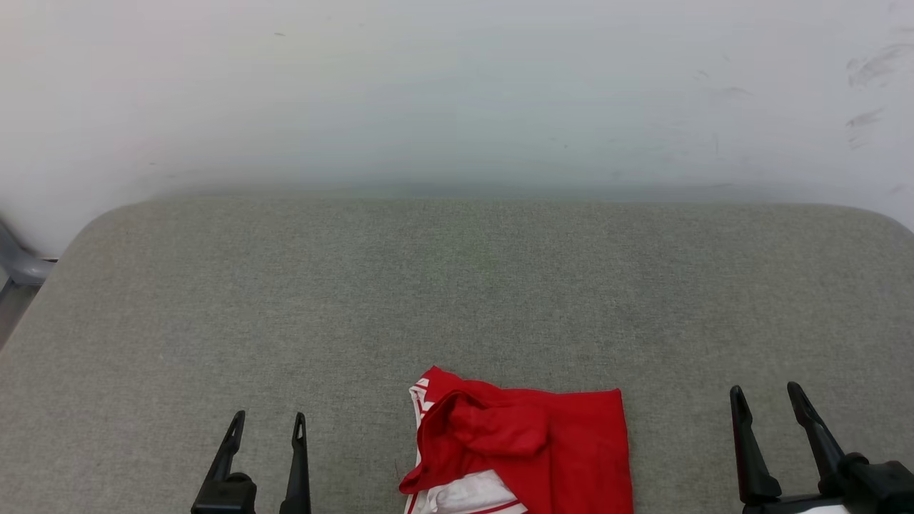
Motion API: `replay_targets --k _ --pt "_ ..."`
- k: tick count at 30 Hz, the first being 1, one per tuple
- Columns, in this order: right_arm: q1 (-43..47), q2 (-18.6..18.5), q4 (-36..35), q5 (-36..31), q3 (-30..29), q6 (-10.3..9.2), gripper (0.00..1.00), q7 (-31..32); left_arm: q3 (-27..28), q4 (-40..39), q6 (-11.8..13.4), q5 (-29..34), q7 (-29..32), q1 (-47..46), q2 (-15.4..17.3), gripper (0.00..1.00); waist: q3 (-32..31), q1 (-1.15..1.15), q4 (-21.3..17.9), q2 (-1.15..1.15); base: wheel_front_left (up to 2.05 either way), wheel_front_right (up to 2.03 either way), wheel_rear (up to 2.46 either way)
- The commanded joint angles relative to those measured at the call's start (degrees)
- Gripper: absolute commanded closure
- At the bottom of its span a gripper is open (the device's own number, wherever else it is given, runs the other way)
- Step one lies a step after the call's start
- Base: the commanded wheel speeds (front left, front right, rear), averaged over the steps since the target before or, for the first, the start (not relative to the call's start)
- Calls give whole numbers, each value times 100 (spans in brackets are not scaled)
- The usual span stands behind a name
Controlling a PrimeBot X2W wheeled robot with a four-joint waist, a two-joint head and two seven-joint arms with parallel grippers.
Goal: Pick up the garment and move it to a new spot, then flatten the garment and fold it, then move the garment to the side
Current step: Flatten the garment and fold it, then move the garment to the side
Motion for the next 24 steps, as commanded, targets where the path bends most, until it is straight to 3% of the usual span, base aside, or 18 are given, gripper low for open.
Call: replay_targets --k 1,12,17,21,24 --pt "88 32 -59 20 -19 -5 0 -14 8 -30 -2 -29 -26 61 19 0 1 0 -7 0 0 0 0" --pt "-6 72 -101 -98 -14 -5 0 -15 -12 -27 25 -25 -26 56 24 0 4 0 34 0 0 0 0" --pt "-440 -215 -58 -6 30 -5 0 81 -40 -26 36 -26 -26 22 8 0 18 0 75 0 0 0 0" --pt "-940 -591 -119 394 383 -5 0 686 -65 -25 34 -30 -26 -26 -3 0 40 0 105 0 0 0 0" --pt "-1236 -989 -224 909 845 -5 0 1500 -86 -18 25 -32 -26 -37 -5 0 59 0 122 0 0 0 0"
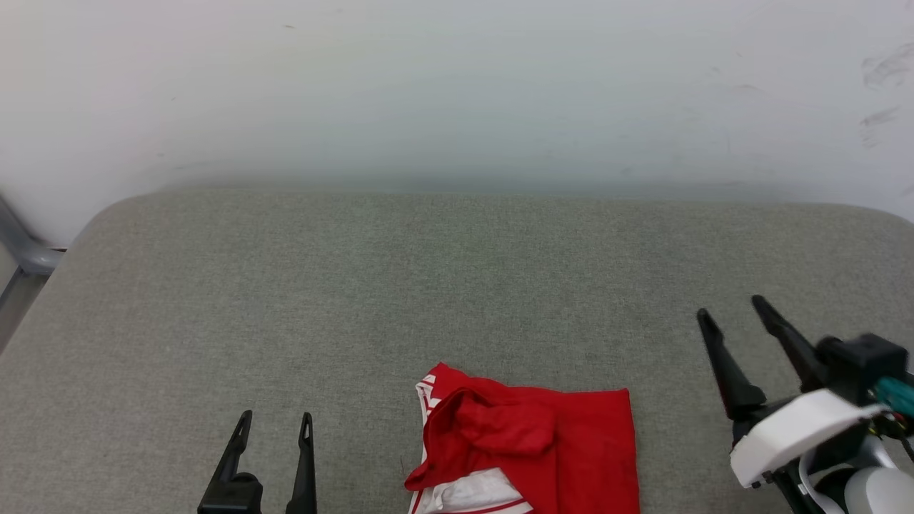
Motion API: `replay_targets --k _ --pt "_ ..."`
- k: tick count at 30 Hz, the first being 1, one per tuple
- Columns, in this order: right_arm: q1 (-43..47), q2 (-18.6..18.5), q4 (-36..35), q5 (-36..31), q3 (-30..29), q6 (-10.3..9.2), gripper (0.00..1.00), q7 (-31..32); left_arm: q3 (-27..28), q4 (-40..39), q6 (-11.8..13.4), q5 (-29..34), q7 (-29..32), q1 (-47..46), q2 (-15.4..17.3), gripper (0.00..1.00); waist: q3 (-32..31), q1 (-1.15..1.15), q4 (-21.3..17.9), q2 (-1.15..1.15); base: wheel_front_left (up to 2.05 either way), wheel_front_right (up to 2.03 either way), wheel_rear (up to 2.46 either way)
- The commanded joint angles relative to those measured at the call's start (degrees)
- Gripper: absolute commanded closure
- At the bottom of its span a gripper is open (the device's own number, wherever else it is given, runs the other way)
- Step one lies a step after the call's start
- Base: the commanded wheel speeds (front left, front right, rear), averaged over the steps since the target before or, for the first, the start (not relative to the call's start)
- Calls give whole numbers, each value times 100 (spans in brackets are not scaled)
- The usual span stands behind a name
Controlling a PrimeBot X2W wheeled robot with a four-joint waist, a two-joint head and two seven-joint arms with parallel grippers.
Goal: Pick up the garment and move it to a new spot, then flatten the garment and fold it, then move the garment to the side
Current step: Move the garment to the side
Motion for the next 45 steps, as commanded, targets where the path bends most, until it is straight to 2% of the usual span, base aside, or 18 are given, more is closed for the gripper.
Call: replay_targets --k 1,6,9,12,15,22,31,36,41,42,43,44,45 --pt "-148 -214 -85 333 274 -5 0 435 -9 0 11 -17 -26 -32 -12 0 9 0 11 0 0 0 0" --pt "-364 -837 -156 1414 918 -6 0 2113 -35 8 -5 -28 -26 -50 -20 0 44 0 46 0 0 0 0" --pt "-359 -1138 -182 1847 1198 -5 0 2884 -50 3 -8 -33 -26 -73 -27 0 78 0 68 0 0 0 0" --pt "-314 -1311 -131 2204 1397 -4 0 3421 -81 11 -24 -31 -26 -115 -35 0 123 0 114 0 0 0 0" --pt "-264 -1383 -26 2449 1516 -4 0 3695 -125 26 -43 -17 -26 -168 -47 0 178 0 207 0 0 0 0" --pt "-292 -1366 336 2695 1664 -4 0 3857 -175 -1 -59 -7 -21 -278 -53 0 373 0 379 0 0 0 0" --pt "-677 -1118 1288 2810 1998 -4 0 3724 -258 15 -85 -3 -20 -544 -85 0 847 0 605 0 0 0 0" --pt "-680 -1107 1820 2875 2535 -5 0 3684 -309 56 -82 0 -20 -702 -110 0 1008 0 706 0 0 0 0" --pt "-712 -1136 1948 3003 3018 -4 0 3362 -296 70 -51 -28 -20 -725 -123 0 1047 0 724 0 0 0 0" --pt "-739 -1163 1948 3014 3088 -4 7 3284 -291 73 -49 -32 -20 -722 -123 0 1047 0 718 0 0 0 0" --pt "-761 -1189 1959 3045 3147 -4 91 3225 -291 80 -51 -32 -20 -719 -126 0 1041 0 711 0 0 0 0" --pt "-795 -1219 1939 3078 3202 -4 100 3153 -291 89 -50 -34 -20 -713 -128 0 1031 0 702 0 0 0 0" --pt "-835 -1265 1918 3087 3236 -4 100 3068 -293 96 -48 -35 -20 -708 -127 0 1021 0 692 0 0 0 0"
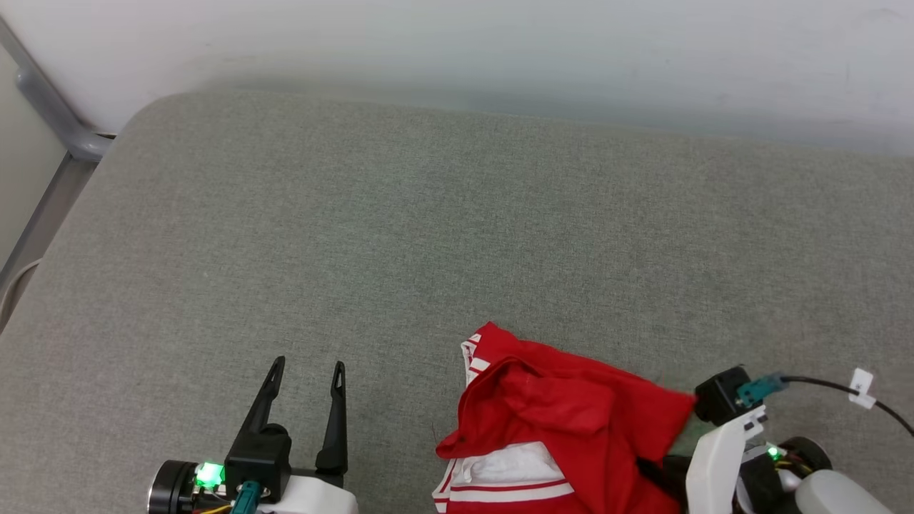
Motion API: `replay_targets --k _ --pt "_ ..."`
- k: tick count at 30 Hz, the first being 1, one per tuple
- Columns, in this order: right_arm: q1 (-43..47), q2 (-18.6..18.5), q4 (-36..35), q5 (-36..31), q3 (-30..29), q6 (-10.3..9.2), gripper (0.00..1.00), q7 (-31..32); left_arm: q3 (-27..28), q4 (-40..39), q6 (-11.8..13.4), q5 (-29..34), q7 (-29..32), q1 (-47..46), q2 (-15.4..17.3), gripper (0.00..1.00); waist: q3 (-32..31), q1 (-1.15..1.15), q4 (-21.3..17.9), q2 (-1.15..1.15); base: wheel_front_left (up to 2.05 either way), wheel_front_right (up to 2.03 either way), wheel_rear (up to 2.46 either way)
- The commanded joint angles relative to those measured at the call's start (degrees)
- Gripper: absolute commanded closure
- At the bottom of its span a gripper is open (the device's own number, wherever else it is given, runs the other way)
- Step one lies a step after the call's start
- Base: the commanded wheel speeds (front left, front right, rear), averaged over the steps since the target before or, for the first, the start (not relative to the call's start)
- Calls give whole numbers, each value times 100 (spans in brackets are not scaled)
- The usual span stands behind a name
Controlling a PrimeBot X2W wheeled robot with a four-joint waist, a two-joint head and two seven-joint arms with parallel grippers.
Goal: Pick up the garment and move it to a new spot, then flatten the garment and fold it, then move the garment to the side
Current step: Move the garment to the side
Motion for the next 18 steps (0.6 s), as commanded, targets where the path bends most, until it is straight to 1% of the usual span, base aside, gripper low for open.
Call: replay_targets --k 1,6,9,18 --pt "111 89 112 56 210 -2 100 -16 16 14 10 -19 -12 -13 -5 0 -22 0 -17 0 0 0 0" --pt "-120 -119 -65 78 211 -7 100 -480 30 15 16 -24 -12 47 2 0 -101 0 -105 0 0 0 0" --pt "-241 -214 -210 44 198 -6 100 -696 46 1 35 -32 -12 92 1 0 -126 0 -228 0 0 0 0" --pt "-516 -664 -504 -319 126 -5 100 -972 169 -48 22 -80 -12 134 9 0 -108 0 -915 0 0 0 0"
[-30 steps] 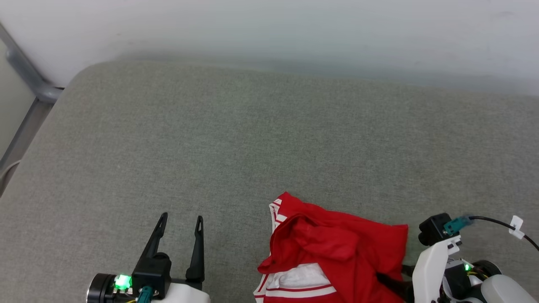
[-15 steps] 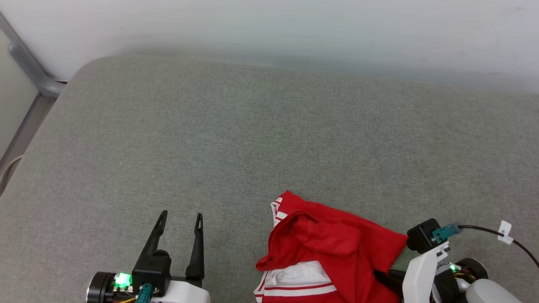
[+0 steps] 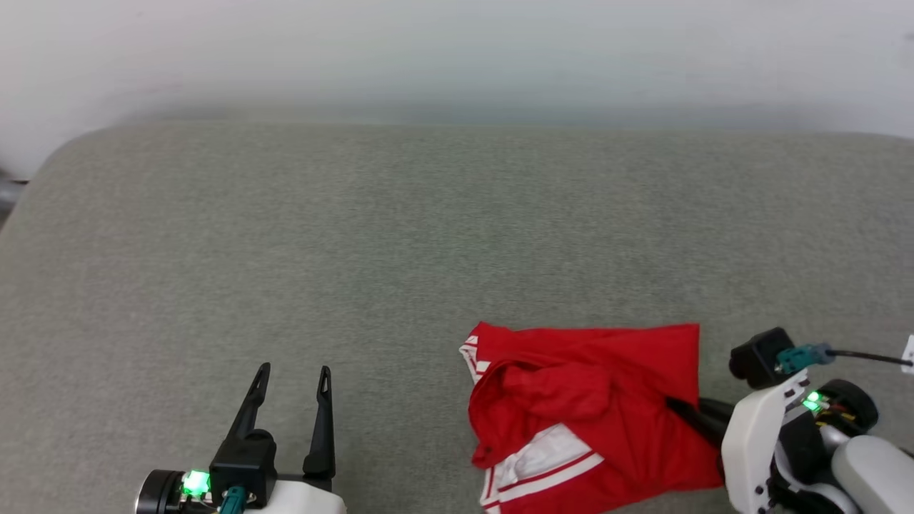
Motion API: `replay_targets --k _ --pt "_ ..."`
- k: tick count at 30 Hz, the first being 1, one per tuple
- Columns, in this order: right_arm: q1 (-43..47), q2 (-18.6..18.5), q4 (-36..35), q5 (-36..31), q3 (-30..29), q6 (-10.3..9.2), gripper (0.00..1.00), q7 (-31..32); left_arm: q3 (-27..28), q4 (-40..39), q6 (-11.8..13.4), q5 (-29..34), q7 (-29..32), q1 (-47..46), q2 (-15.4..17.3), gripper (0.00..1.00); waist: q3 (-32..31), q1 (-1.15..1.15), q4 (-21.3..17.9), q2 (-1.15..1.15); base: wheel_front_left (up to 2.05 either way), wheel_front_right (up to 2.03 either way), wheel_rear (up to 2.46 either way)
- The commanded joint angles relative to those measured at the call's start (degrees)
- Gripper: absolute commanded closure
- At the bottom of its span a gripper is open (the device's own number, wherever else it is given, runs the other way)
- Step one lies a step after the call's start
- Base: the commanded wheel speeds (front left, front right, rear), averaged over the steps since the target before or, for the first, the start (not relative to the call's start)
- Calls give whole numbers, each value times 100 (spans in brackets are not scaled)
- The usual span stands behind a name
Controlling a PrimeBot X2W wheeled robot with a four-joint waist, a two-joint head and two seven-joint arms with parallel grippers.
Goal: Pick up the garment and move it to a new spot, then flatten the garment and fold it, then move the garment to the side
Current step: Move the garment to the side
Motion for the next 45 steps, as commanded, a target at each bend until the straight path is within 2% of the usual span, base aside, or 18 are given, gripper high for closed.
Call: replay_targets --k 1,13,19,26,36,45 --pt "-134 -73 -44 -68 -56 -9 100 -30 30 -16 -3 -12 -12 5 11 0 24 0 -257 0 0 0 0" --pt "-503 -635 -39 -446 -513 -9 100 -117 80 -128 3 66 -12 -144 65 0 244 0 -1188 0 0 0 0" --pt "-716 -605 44 -443 -754 -8 100 -194 117 -166 7 77 -12 -236 118 0 402 0 -1422 0 0 0 0" --pt "-1117 -726 343 -584 -1069 -9 100 -326 83 -307 8 155 -12 -503 187 0 885 0 -1405 0 0 0 0" --pt "-1806 -1159 1089 -861 -2079 -10 100 -239 119 -642 27 220 -12 -986 383 0 1832 0 -1297 0 0 0 0" --pt "-2210 -1370 1898 -1168 -2895 -10 100 -259 5 -923 131 253 -12 -1264 454 0 2281 0 -1191 0 0 0 0"
